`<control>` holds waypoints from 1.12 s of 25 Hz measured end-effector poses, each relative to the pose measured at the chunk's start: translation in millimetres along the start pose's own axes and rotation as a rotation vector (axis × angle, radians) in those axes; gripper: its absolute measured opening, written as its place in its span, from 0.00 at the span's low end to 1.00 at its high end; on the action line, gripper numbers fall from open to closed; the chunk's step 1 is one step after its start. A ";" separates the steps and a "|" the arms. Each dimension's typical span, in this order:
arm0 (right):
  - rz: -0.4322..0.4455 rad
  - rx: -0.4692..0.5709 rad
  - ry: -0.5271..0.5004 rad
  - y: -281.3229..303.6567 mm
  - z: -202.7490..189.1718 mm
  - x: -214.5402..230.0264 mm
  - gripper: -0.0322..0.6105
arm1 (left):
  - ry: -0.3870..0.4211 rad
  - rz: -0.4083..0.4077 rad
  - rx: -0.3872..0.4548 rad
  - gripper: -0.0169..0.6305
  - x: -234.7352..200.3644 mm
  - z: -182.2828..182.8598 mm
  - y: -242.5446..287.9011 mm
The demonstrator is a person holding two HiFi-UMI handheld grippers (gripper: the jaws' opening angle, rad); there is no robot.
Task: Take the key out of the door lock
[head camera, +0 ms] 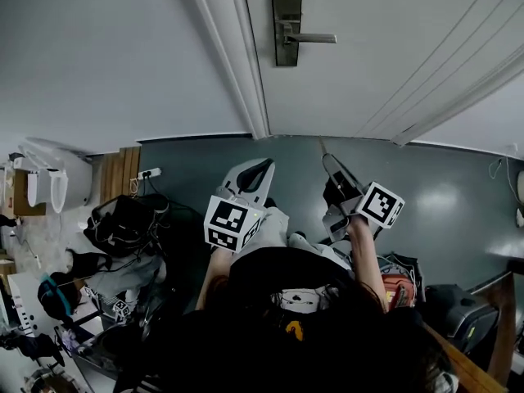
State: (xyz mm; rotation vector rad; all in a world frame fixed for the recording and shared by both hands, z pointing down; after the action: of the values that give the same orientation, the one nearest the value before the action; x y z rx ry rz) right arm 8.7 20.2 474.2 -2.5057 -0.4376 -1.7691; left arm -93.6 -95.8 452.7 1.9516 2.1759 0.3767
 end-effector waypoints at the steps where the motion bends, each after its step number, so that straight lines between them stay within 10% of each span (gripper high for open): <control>1: 0.003 -0.003 -0.004 -8.4 -2.4 0.3 0.08 | 0.001 0.002 -0.004 0.04 8.2 -1.3 -2.8; 28: 0.030 -0.021 -0.069 -120.8 -53.5 -8.1 0.08 | 0.036 0.039 0.039 0.04 111.0 -10.0 -69.9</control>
State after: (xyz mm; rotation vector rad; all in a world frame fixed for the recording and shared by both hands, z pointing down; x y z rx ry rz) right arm -73.3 123.8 469.9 -2.5797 -0.3851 -1.6903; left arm -175.2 7.0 443.0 2.0264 2.1856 0.3806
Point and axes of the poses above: the fingertips, and each gripper's own axes: y forward along the fingers, x to its right, z out of its top, the point moved 2 cm from there along -y, backward along the fingers, and after that the axes turned 6 degrees about y, right-handed, at the moved point
